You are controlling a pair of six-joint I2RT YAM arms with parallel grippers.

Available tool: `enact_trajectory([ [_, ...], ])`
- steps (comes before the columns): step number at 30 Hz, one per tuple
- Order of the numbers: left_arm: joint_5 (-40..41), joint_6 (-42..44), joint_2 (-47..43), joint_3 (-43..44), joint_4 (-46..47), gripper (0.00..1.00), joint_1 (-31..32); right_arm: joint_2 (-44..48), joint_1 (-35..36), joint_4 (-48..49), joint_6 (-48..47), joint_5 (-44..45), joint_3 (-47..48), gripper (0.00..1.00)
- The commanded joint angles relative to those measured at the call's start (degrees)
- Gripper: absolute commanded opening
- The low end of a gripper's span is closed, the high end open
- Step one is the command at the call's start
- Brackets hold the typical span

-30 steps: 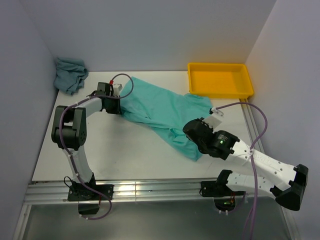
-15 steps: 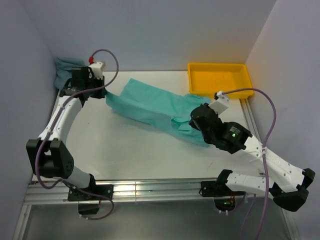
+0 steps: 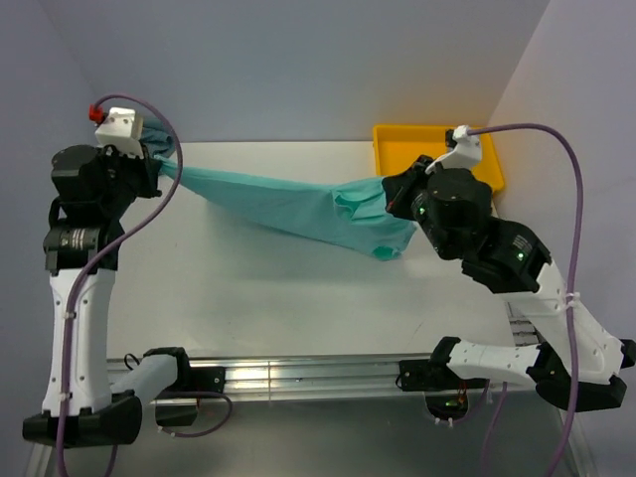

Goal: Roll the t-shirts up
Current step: Flatten the tshirt

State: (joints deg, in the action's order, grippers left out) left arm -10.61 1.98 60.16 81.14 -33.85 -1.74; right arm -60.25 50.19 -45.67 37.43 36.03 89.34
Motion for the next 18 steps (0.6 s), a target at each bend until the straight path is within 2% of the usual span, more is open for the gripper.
enact_trajectory([
  [1, 2.7, -1.54, -4.87, 3.75, 2.9, 0.0, -0.28, -0.13, -0.18, 5.41, -9.64, -6.91, 8.2, 0.0],
  [5, 3.14, -4.53, -6.64, 5.69, 4.84, 0.0, -0.28, -3.28, -0.27, 7.61, -13.96, -10.28, 15.06, 0.0],
  [10, 4.02, -4.97, -1.28, 11.31, 3.61, 0.0, -0.28, -7.6, -0.19, 9.27, -18.17, -10.89, 23.15, 0.0],
  [18, 7.35, -5.32, -2.94, 12.03, 9.75, 0.0, -0.28, -11.99, -0.27, 12.18, -24.76, -9.66, 32.29, 0.0],
])
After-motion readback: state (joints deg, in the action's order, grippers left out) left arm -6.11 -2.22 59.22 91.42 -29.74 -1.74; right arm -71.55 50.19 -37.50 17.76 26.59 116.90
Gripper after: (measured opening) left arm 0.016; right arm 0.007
